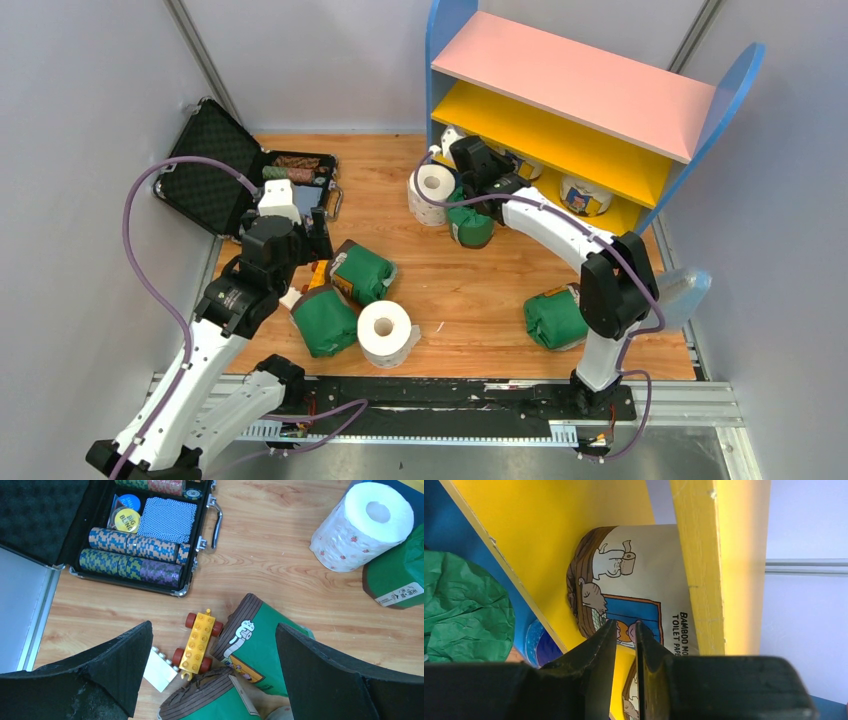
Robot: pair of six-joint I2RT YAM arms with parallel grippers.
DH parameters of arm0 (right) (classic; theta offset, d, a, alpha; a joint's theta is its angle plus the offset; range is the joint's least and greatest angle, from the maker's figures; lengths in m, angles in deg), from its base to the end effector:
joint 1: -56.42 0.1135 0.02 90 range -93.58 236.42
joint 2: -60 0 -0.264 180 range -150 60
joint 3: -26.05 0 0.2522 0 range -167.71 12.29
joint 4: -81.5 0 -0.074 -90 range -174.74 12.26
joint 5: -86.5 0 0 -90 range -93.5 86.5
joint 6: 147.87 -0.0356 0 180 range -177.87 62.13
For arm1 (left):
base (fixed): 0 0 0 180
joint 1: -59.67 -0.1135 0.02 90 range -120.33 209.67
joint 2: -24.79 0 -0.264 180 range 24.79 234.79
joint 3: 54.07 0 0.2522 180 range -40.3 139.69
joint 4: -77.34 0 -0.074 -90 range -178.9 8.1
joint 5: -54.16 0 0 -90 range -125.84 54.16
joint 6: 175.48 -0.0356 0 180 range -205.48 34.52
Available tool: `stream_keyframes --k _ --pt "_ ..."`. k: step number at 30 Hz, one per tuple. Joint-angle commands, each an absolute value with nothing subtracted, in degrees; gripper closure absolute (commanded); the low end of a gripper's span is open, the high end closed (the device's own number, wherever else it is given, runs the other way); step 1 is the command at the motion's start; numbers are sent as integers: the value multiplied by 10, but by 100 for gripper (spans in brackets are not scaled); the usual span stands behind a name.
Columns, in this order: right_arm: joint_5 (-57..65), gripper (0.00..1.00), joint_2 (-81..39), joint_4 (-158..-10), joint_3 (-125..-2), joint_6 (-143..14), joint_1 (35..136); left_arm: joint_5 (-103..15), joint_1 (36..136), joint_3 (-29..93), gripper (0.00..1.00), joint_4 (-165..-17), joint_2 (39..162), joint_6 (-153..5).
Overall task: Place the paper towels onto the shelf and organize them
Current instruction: Place the paper towel on the shelf.
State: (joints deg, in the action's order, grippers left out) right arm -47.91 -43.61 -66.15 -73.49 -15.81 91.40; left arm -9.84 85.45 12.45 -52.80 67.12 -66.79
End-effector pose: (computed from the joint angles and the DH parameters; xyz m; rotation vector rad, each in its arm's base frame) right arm 0.3532 0.2168 0.2932 -0.9669 1.9080 -0.9188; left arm 0.1422 -0.0514 0.3487 -0.1620 1.9643 -0.0473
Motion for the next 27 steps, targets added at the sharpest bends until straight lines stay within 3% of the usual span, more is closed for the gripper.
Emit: stream_keyframes --k 1,7,13,19,27 --pt "-474 78 -414 -686 -743 -170 938 -91 852 123 0 -548 673 -676" --pt "-478 71 -360 -679 -716 -217 990 -92 852 123 0 -547 673 -676" --pt "-502 44 -309 -646 -688 -345 1026 -89 852 123 0 -547 671 -676" --pt "-455 34 -269 -539 -681 -516 1031 -89 852 125 0 -546 668 -677" --pt "-399 1 -247 -484 -681 -709 1030 -92 852 129 0 -541 651 -677"
